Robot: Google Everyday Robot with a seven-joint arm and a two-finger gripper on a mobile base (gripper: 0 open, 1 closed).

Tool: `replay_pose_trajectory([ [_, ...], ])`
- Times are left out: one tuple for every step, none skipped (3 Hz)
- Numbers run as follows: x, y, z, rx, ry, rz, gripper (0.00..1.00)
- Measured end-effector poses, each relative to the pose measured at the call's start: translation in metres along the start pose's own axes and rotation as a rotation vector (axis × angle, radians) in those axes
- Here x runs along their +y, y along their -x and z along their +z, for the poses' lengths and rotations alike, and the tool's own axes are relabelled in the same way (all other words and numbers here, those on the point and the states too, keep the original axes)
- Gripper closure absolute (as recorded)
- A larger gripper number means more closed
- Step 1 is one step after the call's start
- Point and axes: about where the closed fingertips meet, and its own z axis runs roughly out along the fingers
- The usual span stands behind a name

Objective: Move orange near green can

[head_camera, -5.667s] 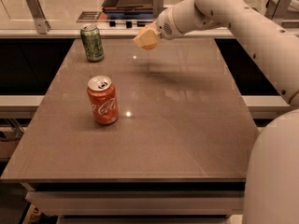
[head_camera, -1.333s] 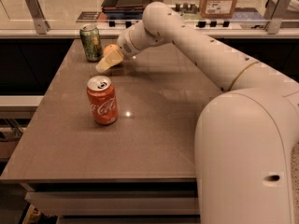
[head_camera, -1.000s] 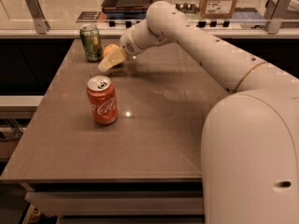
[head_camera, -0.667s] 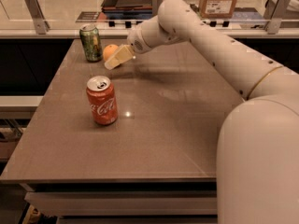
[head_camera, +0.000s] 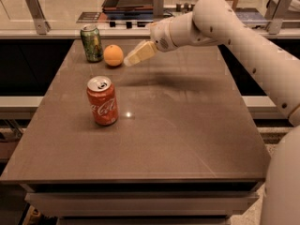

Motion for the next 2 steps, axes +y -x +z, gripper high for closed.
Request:
replay_pose_trajectory([
  [-0.003,-0.002,-0.043,-0.046,-0.041,-0.006,0.0],
  [-0.008,-0.004,-0.083,-0.072,-0.118,-0.001,0.0],
])
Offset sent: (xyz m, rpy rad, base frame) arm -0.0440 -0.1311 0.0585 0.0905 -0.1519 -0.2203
